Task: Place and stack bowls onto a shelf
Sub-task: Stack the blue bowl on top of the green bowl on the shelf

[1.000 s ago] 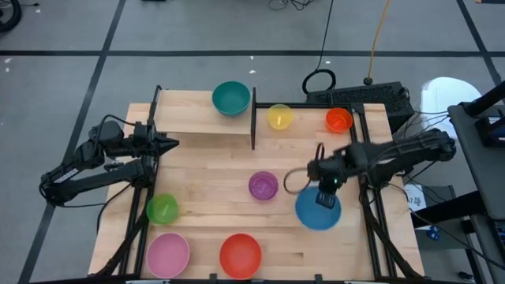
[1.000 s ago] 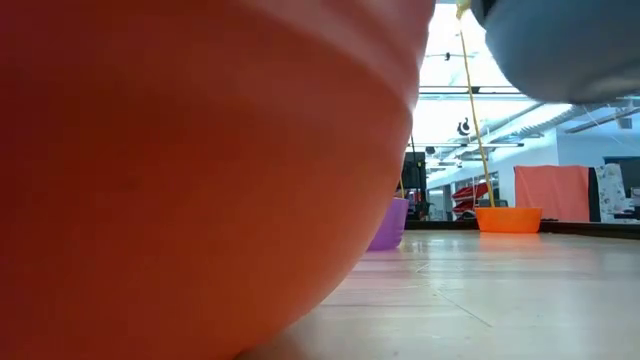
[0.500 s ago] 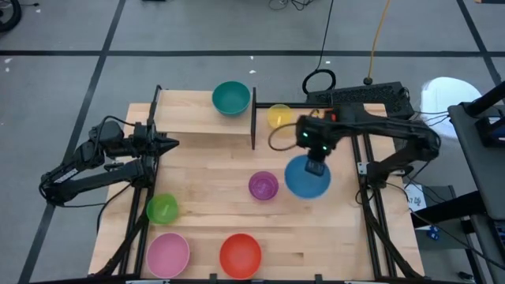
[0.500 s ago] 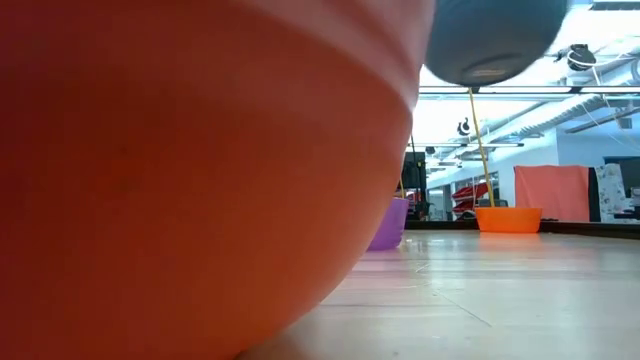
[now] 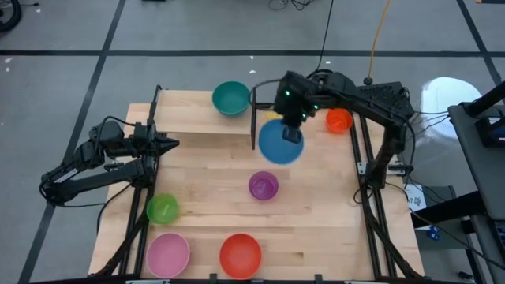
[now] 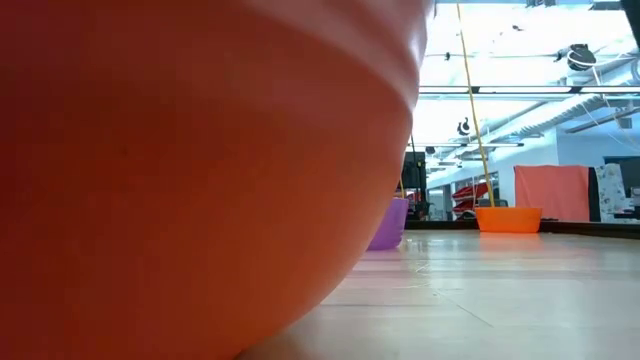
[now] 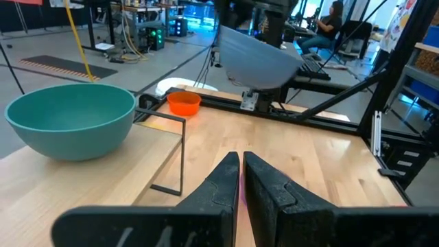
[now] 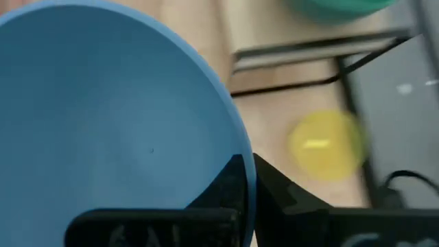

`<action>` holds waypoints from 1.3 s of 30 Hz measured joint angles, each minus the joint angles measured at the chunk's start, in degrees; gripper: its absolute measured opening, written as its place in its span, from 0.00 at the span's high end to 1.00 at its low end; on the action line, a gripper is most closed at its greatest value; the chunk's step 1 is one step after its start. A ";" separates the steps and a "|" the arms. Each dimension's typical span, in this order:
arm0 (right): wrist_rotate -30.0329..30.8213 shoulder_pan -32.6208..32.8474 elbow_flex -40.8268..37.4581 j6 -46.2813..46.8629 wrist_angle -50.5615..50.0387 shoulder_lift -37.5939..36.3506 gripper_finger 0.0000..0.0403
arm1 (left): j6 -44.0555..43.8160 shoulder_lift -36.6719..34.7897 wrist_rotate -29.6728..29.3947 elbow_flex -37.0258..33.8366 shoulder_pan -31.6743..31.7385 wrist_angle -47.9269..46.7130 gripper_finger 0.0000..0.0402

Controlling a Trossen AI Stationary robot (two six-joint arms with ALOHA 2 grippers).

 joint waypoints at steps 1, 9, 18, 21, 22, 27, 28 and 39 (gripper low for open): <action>0.40 -0.66 1.57 -0.50 0.10 0.98 1.00 | 0.02 0.00 0.00 -0.02 0.02 0.00 0.94; -0.54 -5.69 5.02 -6.67 6.22 4.43 1.00 | -0.33 0.02 0.02 0.00 0.00 -0.07 0.94; -6.14 -9.75 5.02 -8.52 24.35 4.54 1.00 | -0.43 0.01 0.02 0.00 0.01 -0.05 0.94; -8.27 -10.82 5.02 -9.56 30.35 4.60 1.00 | -0.46 0.00 0.02 0.00 0.02 -0.04 0.94; -8.41 -11.01 5.02 -9.59 32.38 4.85 1.00 | -0.48 0.02 0.02 0.00 0.00 -0.02 0.94; -13.17 -12.52 5.02 -10.01 41.88 6.88 1.00 | -0.55 0.00 0.00 0.00 0.02 -0.02 0.94; -14.36 -12.87 5.02 -9.77 44.16 7.53 1.00 | -0.55 0.00 0.00 0.00 0.01 -0.02 0.94; -17.50 -15.32 4.99 -9.44 54.86 14.15 1.00 | -0.77 0.00 0.00 0.00 0.02 0.00 0.94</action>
